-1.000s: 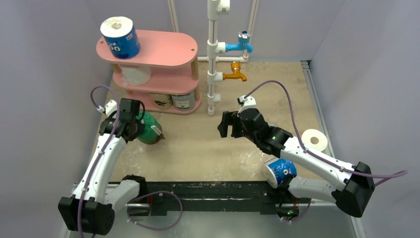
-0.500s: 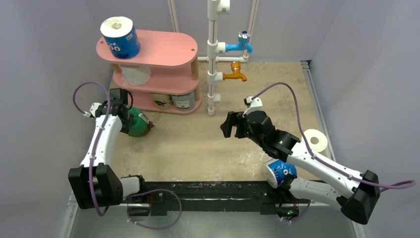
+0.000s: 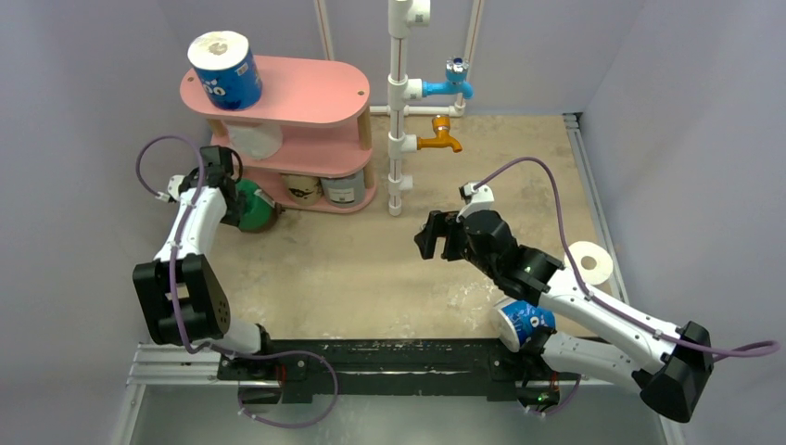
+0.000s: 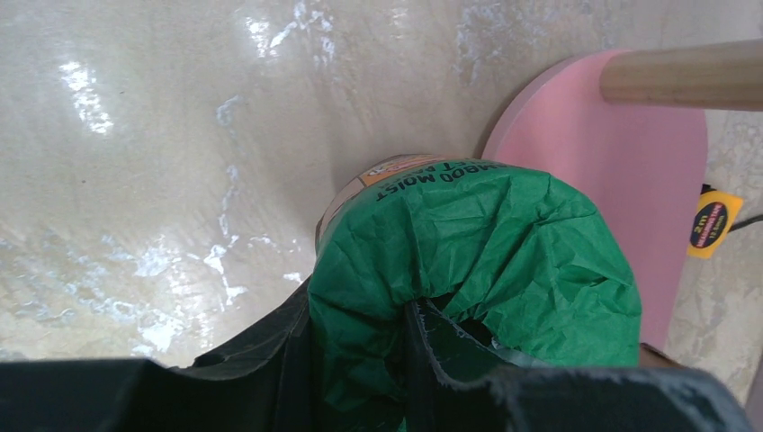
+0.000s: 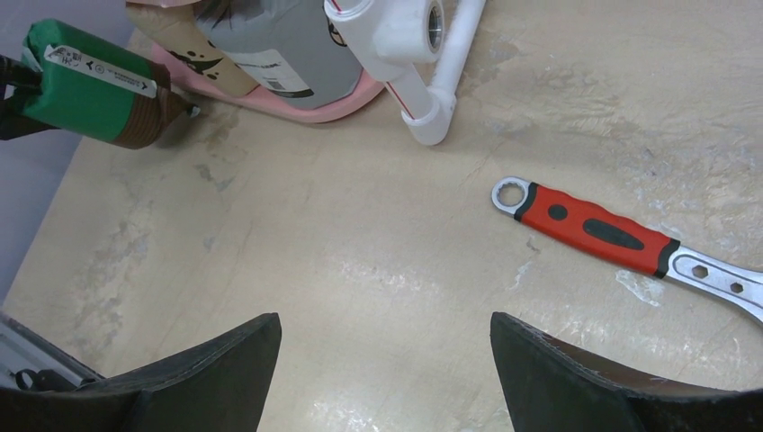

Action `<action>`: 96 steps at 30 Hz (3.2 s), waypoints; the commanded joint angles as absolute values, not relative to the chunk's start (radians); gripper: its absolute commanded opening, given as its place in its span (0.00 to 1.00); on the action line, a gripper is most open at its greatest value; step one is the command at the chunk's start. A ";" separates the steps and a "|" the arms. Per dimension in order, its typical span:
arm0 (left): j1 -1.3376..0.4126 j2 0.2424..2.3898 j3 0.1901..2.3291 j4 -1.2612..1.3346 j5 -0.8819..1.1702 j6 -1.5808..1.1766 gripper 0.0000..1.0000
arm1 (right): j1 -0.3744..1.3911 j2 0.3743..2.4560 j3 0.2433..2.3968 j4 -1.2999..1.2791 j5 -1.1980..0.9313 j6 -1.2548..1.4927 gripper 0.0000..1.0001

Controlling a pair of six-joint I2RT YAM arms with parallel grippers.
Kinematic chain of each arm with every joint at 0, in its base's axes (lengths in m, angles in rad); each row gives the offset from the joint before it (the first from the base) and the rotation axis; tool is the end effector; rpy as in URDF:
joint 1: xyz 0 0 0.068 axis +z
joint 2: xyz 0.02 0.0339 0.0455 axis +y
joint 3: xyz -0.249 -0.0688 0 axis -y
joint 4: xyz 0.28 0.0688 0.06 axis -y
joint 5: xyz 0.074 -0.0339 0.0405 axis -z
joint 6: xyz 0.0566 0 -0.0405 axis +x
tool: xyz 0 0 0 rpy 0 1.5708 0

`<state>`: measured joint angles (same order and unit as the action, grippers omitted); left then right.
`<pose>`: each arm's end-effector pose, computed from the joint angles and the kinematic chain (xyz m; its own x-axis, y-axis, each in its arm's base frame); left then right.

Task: Place and organize the paper towels onto the shelf
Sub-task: Place the paper towel on the shelf.

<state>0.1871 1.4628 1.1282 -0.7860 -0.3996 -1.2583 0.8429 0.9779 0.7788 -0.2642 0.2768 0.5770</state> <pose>0.3223 0.0834 0.2122 0.0494 -0.8828 -0.4671 -0.9456 0.1092 -0.3064 0.1992 0.2003 0.2660 -0.5522 0.1690 -0.8164 -0.3034 0.8713 0.3856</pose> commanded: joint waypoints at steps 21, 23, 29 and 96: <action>0.200 1.596 1.242 -0.580 -0.314 -1.297 0.08 | 0.839 0.980 0.767 -0.218 0.334 0.591 0.88; 0.200 1.602 1.243 -0.566 -0.307 -1.297 0.09 | 0.839 0.982 0.767 -0.216 0.335 0.590 0.88; 0.200 1.616 1.244 -0.533 -0.280 -1.281 0.22 | 0.839 0.990 0.769 -0.214 0.337 0.591 0.88; 0.200 1.502 1.012 -0.125 -0.025 -1.135 0.50 | 0.839 0.950 0.742 -0.196 0.300 0.584 0.88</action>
